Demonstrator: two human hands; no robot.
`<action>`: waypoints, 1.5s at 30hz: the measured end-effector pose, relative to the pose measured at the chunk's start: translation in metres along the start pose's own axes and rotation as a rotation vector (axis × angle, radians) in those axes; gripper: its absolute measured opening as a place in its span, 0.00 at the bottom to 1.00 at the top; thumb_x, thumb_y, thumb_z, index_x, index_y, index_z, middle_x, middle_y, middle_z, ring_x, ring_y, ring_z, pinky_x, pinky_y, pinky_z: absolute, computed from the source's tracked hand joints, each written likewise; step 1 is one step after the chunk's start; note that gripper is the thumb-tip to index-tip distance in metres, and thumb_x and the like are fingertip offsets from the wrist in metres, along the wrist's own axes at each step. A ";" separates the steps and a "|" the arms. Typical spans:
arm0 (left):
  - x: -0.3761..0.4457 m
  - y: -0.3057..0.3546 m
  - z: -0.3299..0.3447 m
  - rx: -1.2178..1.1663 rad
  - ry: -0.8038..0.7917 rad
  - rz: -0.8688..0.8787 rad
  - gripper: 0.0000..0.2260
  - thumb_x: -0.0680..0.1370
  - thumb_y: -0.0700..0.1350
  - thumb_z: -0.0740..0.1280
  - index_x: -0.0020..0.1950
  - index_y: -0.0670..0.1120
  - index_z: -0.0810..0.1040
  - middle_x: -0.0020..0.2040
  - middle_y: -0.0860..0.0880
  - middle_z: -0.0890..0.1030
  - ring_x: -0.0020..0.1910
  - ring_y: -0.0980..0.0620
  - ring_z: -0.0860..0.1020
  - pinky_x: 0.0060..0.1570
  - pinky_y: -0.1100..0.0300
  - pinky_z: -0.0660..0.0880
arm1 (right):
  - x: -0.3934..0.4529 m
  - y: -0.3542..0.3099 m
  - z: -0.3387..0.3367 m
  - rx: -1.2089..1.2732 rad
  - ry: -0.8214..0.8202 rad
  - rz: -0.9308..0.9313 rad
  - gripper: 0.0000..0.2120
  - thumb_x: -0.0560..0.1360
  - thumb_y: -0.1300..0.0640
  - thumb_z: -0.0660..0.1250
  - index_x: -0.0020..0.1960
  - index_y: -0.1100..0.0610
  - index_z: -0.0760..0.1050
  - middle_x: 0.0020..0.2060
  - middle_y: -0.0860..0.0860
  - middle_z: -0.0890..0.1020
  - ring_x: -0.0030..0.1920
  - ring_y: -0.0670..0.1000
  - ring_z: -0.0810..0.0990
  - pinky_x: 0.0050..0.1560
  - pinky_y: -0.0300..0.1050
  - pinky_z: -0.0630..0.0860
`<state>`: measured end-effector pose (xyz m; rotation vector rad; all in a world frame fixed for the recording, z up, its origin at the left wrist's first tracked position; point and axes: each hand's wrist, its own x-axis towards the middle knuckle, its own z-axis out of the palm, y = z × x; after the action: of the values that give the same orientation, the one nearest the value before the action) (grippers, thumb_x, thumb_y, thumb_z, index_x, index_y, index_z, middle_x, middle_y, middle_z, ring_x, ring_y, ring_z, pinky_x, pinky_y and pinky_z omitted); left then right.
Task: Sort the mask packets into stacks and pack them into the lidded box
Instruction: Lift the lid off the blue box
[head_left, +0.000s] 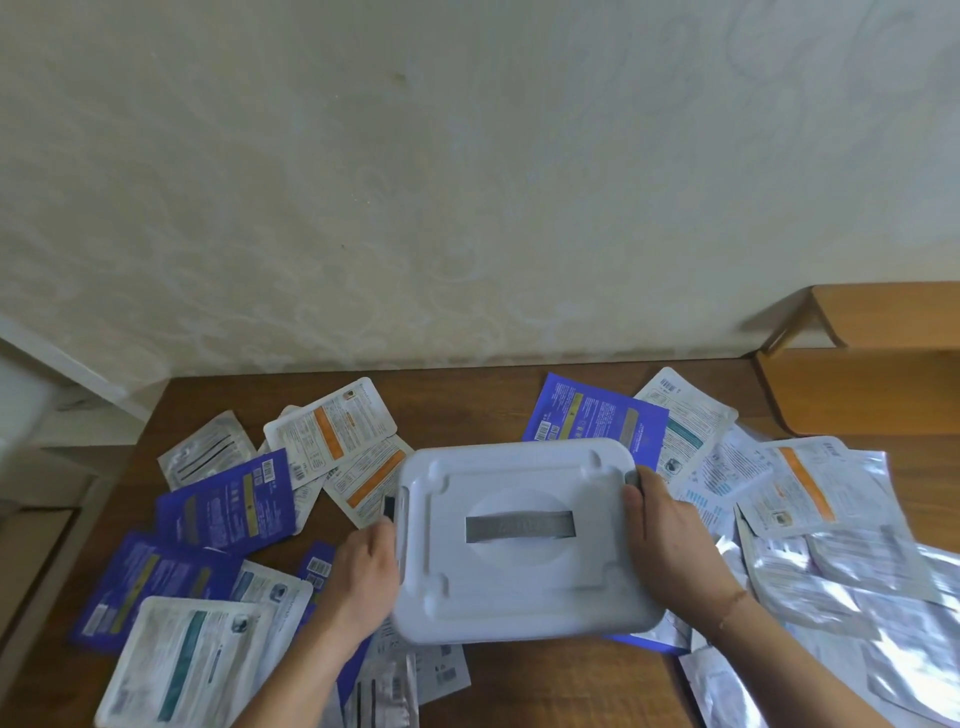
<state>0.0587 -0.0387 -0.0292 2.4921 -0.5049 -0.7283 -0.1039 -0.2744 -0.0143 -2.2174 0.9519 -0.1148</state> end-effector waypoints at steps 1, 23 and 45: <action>-0.002 -0.001 0.000 -0.013 -0.006 -0.002 0.13 0.84 0.39 0.56 0.40 0.48 0.67 0.38 0.49 0.74 0.37 0.56 0.76 0.30 0.70 0.72 | -0.001 0.000 0.000 -0.005 -0.005 -0.010 0.06 0.83 0.55 0.52 0.52 0.55 0.66 0.33 0.51 0.75 0.35 0.57 0.73 0.35 0.48 0.54; -0.026 -0.009 0.002 -0.320 0.492 0.041 0.06 0.81 0.51 0.62 0.56 0.54 0.76 0.51 0.59 0.74 0.55 0.51 0.75 0.44 0.59 0.72 | -0.009 0.037 -0.004 0.154 0.417 -0.012 0.12 0.79 0.50 0.61 0.52 0.52 0.81 0.46 0.47 0.81 0.45 0.51 0.78 0.42 0.47 0.76; -0.056 0.041 -0.025 -0.912 0.382 0.008 0.12 0.77 0.41 0.69 0.56 0.56 0.81 0.51 0.59 0.82 0.50 0.61 0.80 0.41 0.68 0.75 | -0.037 0.004 -0.026 0.319 0.342 0.031 0.08 0.74 0.52 0.71 0.49 0.53 0.86 0.36 0.48 0.83 0.36 0.40 0.79 0.38 0.32 0.72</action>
<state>0.0201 -0.0369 0.0341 1.6906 -0.0103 -0.3355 -0.1416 -0.2668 0.0089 -1.9195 1.0648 -0.6050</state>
